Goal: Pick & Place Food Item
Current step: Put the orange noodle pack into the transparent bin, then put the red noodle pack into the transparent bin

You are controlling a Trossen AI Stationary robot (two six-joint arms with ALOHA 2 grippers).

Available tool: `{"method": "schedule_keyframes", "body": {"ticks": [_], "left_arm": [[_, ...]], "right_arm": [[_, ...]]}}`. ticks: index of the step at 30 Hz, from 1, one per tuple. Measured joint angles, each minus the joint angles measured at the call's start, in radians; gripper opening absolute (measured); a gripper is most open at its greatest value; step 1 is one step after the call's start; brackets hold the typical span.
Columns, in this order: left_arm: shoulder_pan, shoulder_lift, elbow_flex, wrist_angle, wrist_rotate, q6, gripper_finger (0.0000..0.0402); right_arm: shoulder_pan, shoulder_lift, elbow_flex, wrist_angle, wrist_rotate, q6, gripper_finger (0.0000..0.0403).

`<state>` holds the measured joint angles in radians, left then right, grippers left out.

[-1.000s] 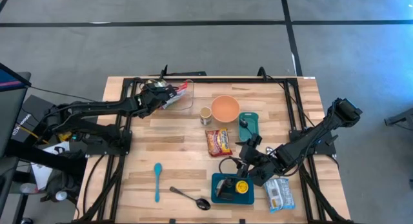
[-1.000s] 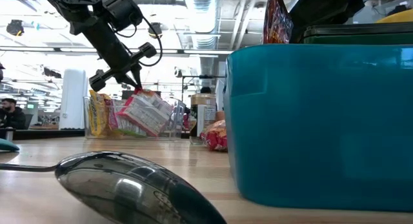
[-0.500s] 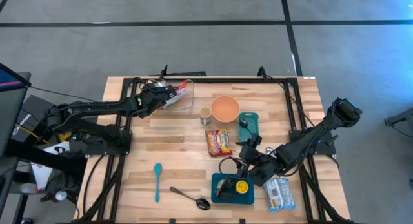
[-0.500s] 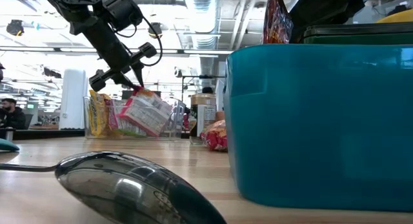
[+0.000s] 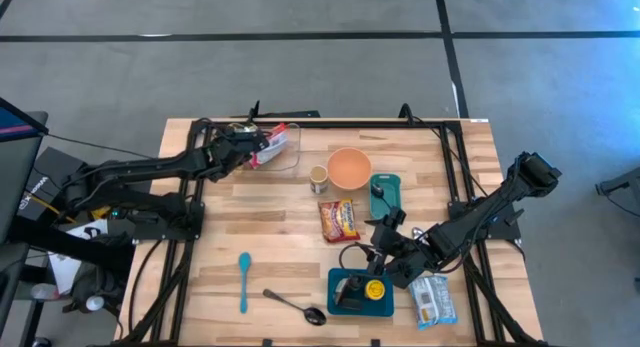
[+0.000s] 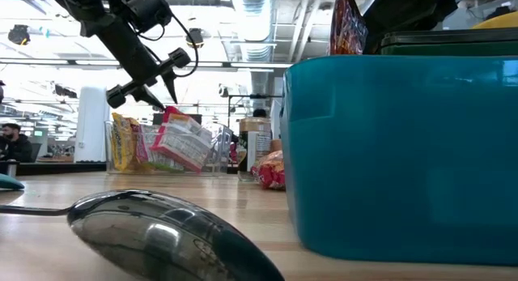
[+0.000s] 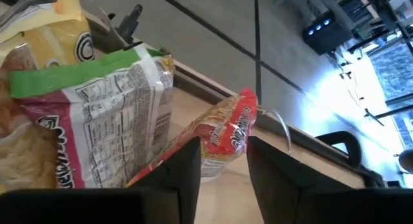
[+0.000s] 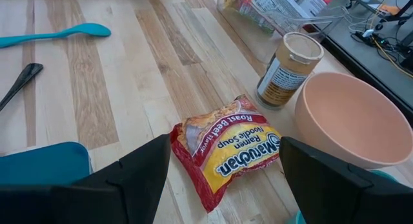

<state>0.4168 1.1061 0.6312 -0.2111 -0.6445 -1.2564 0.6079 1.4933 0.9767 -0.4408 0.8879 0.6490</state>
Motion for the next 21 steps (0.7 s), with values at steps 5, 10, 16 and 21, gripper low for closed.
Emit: {"method": "schedule_keyframes", "body": {"ticks": [5,10,16,21], "left_arm": [[0.000,-0.019,0.000,0.002,0.001,0.002,0.0149],[0.000,-0.050,0.000,0.032,-0.017,0.044,0.0158],[0.000,-0.101,0.000,0.167,-0.029,0.379,0.0149],[0.000,-0.105,0.000,0.282,-0.012,0.687,0.0138]], "right_arm": [[0.000,0.000,0.000,0.000,0.000,0.006,0.0286],[0.000,0.000,0.000,0.000,0.000,0.006,0.0286],[0.000,0.000,0.000,-0.005,0.000,0.006,0.0286],[0.000,0.000,0.000,-0.014,0.000,0.006,0.0286]]}}
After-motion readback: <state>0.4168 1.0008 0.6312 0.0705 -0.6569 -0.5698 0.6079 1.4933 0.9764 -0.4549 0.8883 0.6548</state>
